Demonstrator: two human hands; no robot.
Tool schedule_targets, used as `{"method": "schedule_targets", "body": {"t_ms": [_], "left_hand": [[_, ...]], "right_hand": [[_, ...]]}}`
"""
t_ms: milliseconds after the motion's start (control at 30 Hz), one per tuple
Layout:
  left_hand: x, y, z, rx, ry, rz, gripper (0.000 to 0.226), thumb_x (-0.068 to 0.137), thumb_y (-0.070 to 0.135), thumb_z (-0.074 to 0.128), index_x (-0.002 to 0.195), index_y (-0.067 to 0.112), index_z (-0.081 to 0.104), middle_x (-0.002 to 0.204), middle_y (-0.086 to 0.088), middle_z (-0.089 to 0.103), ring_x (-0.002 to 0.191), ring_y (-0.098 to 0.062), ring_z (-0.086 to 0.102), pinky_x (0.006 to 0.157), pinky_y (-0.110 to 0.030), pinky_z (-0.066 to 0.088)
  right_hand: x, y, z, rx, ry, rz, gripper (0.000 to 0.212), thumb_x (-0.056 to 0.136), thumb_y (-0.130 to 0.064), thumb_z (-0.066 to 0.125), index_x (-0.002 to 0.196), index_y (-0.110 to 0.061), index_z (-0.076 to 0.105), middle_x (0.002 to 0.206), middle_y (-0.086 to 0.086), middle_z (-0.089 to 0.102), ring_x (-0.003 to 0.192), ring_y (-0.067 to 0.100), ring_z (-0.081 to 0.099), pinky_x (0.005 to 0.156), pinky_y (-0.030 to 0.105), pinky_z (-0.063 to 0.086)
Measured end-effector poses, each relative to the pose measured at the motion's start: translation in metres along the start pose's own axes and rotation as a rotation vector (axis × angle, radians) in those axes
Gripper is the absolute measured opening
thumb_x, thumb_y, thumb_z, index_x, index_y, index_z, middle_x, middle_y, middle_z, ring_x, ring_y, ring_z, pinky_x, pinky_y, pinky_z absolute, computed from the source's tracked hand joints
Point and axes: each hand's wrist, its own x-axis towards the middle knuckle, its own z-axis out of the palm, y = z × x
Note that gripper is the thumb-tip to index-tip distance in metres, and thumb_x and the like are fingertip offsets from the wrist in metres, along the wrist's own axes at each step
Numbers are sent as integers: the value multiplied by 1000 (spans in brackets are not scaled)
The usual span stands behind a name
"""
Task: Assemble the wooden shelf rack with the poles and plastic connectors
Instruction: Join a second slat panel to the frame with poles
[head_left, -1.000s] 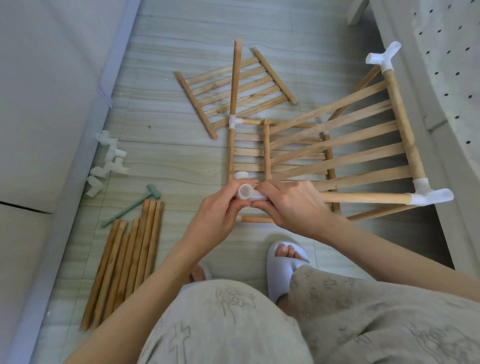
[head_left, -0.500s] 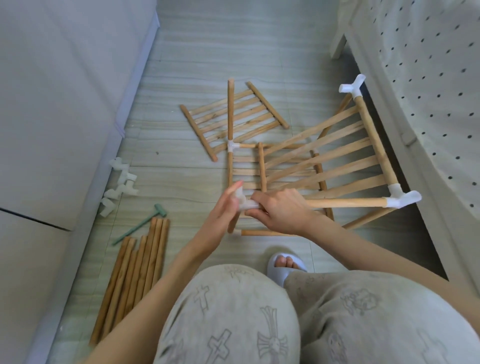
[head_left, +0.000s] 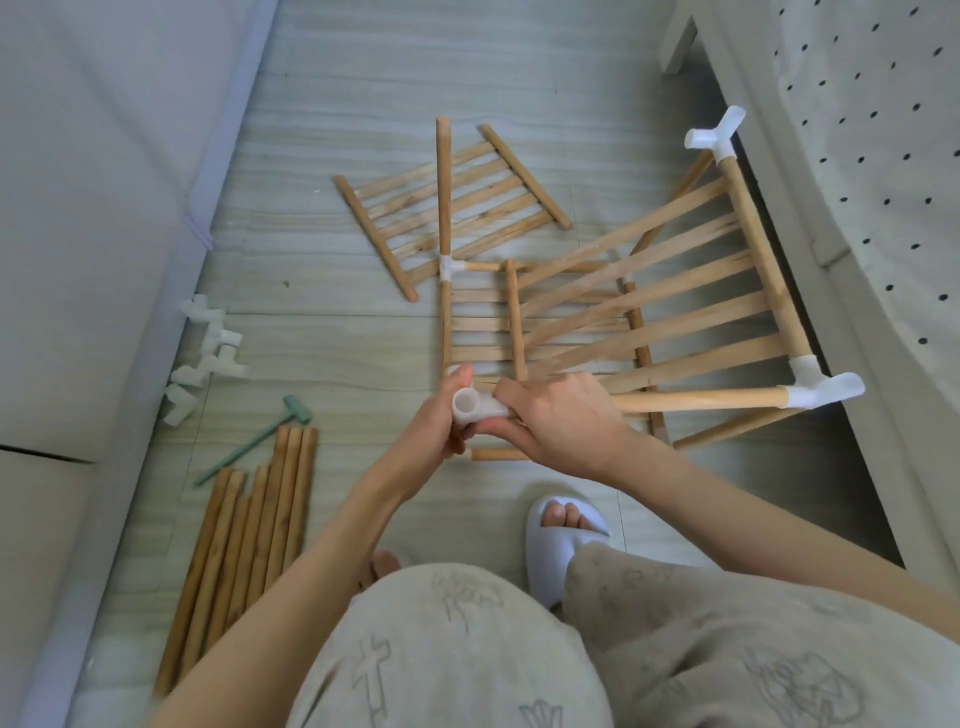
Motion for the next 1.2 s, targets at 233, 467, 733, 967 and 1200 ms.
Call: {"method": "schedule_targets", "body": {"t_ms": [233,467,733,967,1200], "left_hand": [[8,-17,0,-10,17,35,42,64,70,41,48,31,46,56,5,39,53,-10,31,57,-31,26],[14,-11,0,29,26,89,40,69,67,39,49,34,45,53,12,37,55,-10,30,59,-33,25],[1,3,-1,38,-42,25,43,75,67,36,60,28,47,57,4,38,57,-11,31,60,-31,25],[0,-2,-1,26,-56,13,46,77,63,38,74,19,48,54,9,41,56,-7,34,60,-28,27],[2,-9,-1,29,-28,5,44,76,59,36,69,17,47,56,7,42,54,-9,34,60,-29,28]], "right_hand": [[-7,-2,6,16,137,-44,35,76,-33,75,68,-2,61,52,6,60,32,26,47,37,22,25],[-2,3,0,46,50,-8,34,84,-31,68,76,1,61,58,11,63,40,31,53,42,26,27],[-3,8,-6,128,-42,-33,41,88,-49,55,101,-11,61,81,5,64,70,26,59,55,33,39],[-8,13,-5,33,65,-13,50,87,-56,48,94,-10,65,57,4,63,45,28,57,42,27,33],[-12,8,0,29,104,-97,40,90,-42,44,87,-11,69,56,-2,62,38,24,52,34,24,29]]}}
